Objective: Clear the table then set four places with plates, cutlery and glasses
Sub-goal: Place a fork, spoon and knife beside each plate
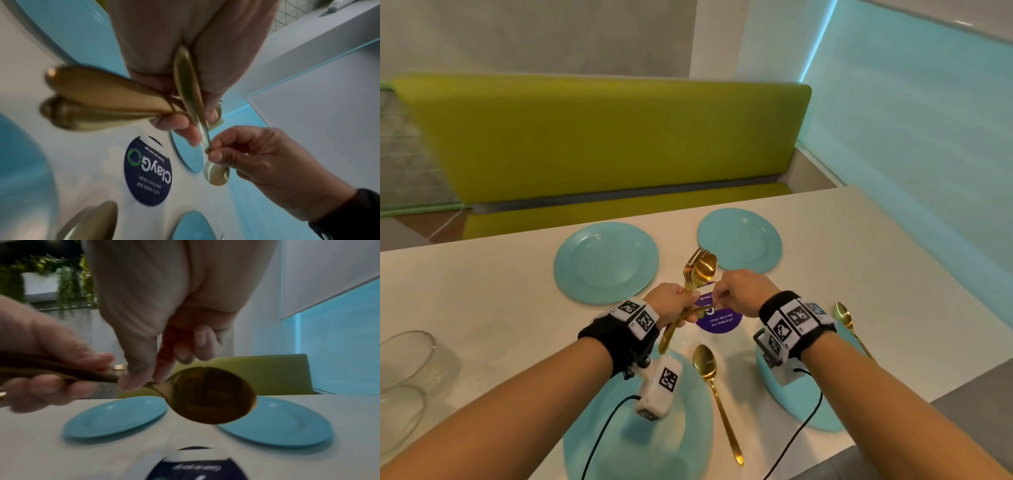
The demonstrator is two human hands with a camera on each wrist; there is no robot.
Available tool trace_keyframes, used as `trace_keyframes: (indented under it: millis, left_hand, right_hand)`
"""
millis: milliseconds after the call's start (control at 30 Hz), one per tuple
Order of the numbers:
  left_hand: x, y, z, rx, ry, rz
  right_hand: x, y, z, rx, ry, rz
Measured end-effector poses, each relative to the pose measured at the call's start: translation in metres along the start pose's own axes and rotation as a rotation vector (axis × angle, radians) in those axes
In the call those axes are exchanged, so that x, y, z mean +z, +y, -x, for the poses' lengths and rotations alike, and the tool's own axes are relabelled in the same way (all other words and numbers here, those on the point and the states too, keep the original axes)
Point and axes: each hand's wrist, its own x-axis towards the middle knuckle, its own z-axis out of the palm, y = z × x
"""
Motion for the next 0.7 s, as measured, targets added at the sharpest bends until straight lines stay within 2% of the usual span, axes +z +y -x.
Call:
trace_keyframes:
  millis: [167, 367, 500, 700]
  left_hand:
    - [-0.007, 0.021, -0.037, -0.050, 0.173, 0.144]
    - [-0.009, 0.038, -0.076, -0.064, 0.295, 0.193]
    - [-0.008, 0.043, -0.096, -0.083, 0.312, 0.206]
    - [-0.005, 0.047, -0.118, -0.103, 0.344, 0.211]
  right_hand:
    - [-0.024, 0.087, -0.038, 0.217, 0.118, -0.132]
    - [-0.041, 0.185, -0.074, 0.555, 0.218, -0.198]
    - [-0.038, 0.214, -0.095, 0.721, 0.154, -0.163]
    - [-0.029, 0.236, -0.126, 0.834, 0.103, -0.193]
